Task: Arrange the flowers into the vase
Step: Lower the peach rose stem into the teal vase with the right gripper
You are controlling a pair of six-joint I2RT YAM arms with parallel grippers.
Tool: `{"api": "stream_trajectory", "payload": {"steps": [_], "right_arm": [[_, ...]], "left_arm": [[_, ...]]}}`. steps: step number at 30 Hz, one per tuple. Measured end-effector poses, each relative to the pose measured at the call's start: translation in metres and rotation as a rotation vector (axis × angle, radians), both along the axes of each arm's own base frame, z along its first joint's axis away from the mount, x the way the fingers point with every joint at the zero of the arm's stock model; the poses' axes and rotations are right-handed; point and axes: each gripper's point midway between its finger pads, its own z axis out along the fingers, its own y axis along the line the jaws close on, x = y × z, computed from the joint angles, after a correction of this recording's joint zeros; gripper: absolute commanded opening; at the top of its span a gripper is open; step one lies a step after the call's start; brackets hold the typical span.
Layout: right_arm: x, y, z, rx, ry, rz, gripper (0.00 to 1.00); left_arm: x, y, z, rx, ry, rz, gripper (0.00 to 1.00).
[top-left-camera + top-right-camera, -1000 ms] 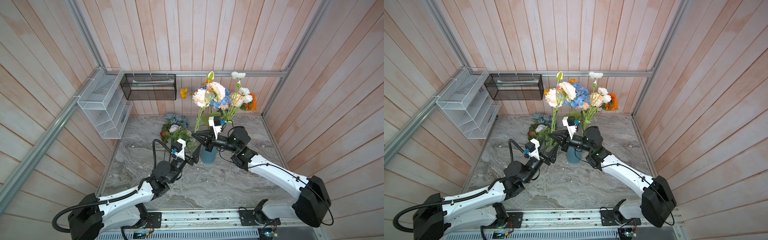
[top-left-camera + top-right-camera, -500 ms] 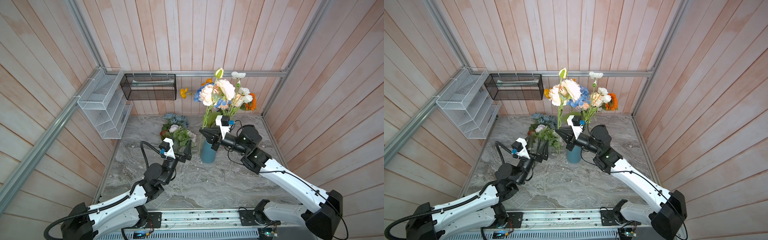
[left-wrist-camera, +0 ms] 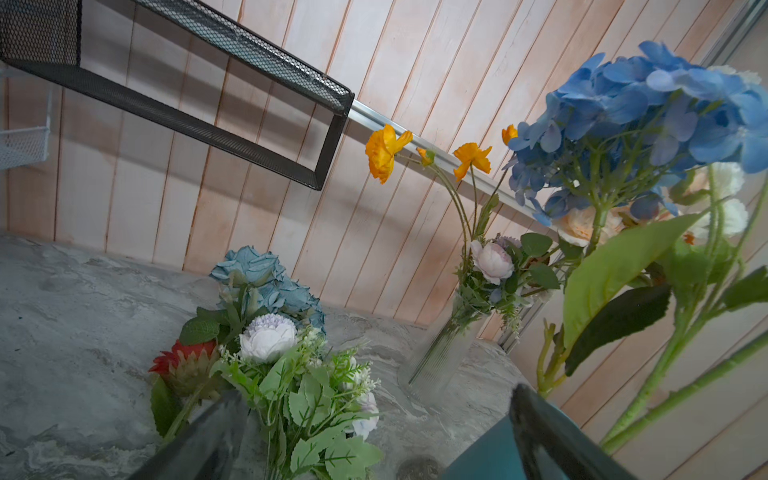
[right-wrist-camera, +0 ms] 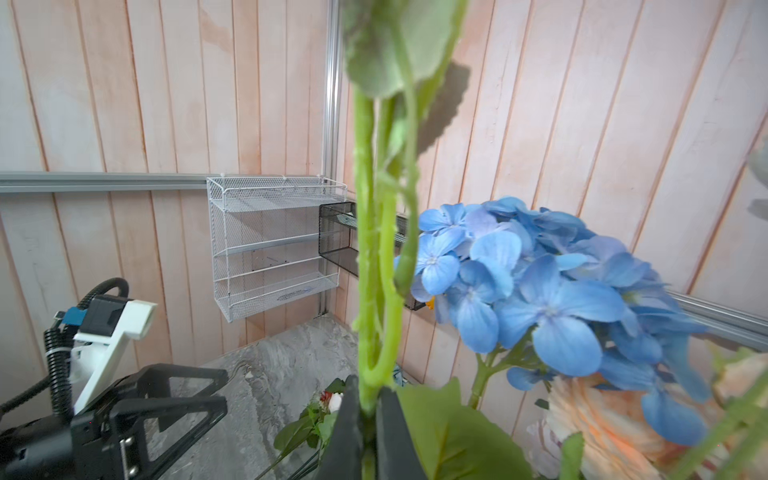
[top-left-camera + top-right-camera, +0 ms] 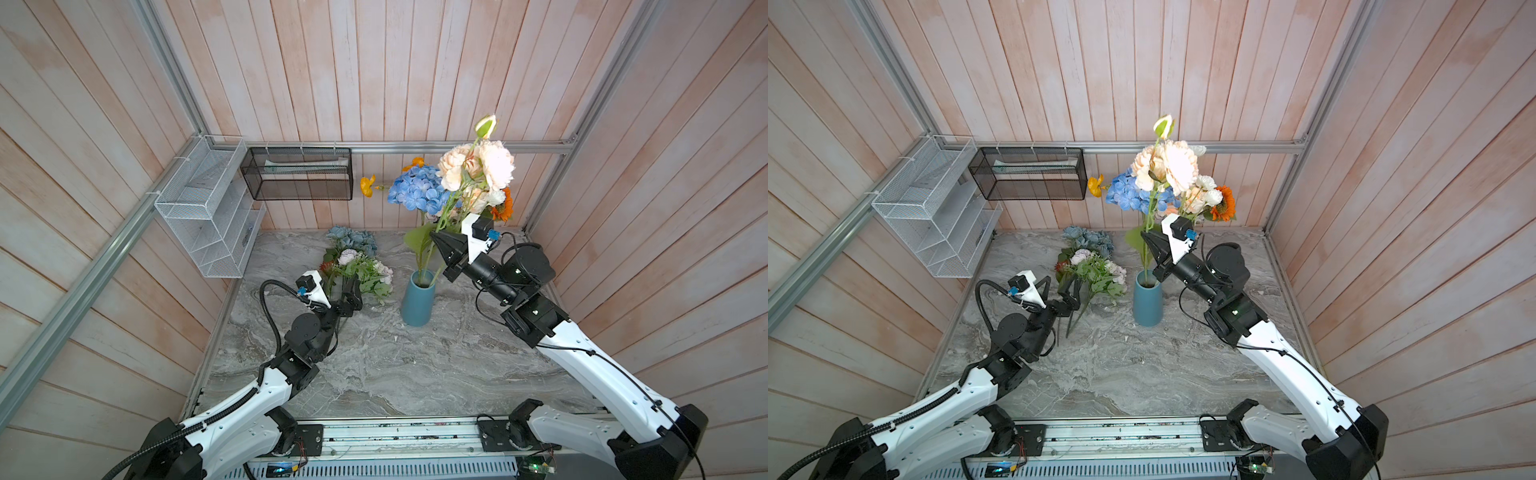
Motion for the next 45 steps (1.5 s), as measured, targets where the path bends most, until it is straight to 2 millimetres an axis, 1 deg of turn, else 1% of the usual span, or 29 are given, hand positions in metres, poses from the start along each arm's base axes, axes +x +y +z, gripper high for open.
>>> {"api": "stream_trajectory", "payload": {"steps": [5, 8, 12, 17, 20, 25, 27, 32, 35, 39, 45], "right_arm": [[0.008, -0.012, 0.004, 0.022, -0.027, -0.055, 0.0], [0.013, -0.017, -0.005, 0.03, -0.026, -0.073, 0.0], [0.022, -0.023, -0.029, 0.035, 0.019, -0.092, 0.0], [0.025, -0.021, -0.057, 0.057, 0.093, -0.08, 0.0], [0.027, -0.02, -0.079, 0.068, 0.156, -0.073, 0.0], [0.032, -0.017, -0.121, 0.059, 0.27, -0.072, 0.0], [0.034, -0.017, -0.133, 0.056, 0.302, -0.077, 0.0], [0.035, -0.016, -0.152, 0.056, 0.354, -0.079, 0.0], [0.036, -0.016, -0.158, 0.065, 0.38, -0.081, 0.07], [0.037, -0.016, -0.163, 0.081, 0.413, -0.081, 0.13], [0.037, -0.018, -0.175, 0.086, 0.464, -0.09, 0.23]], "left_arm": [[0.003, -0.002, -0.008, -0.029, 0.031, -0.013, 1.0], [0.005, -0.004, -0.012, -0.034, 0.045, -0.018, 1.0], [0.006, -0.007, -0.017, -0.038, 0.06, -0.029, 1.0], [0.007, -0.007, -0.018, -0.05, 0.068, -0.033, 1.0], [0.008, -0.007, -0.02, -0.055, 0.075, -0.031, 1.0], [0.01, -0.01, -0.027, -0.053, 0.093, -0.039, 1.0], [0.01, -0.011, -0.027, -0.055, 0.095, -0.042, 1.0], [0.01, -0.011, -0.027, -0.057, 0.096, -0.045, 1.0], [0.01, -0.01, -0.031, -0.047, 0.11, -0.035, 1.0], [0.012, -0.004, -0.038, -0.03, 0.139, -0.009, 1.0], [0.014, 0.006, -0.04, -0.036, 0.155, 0.029, 1.0]]}}
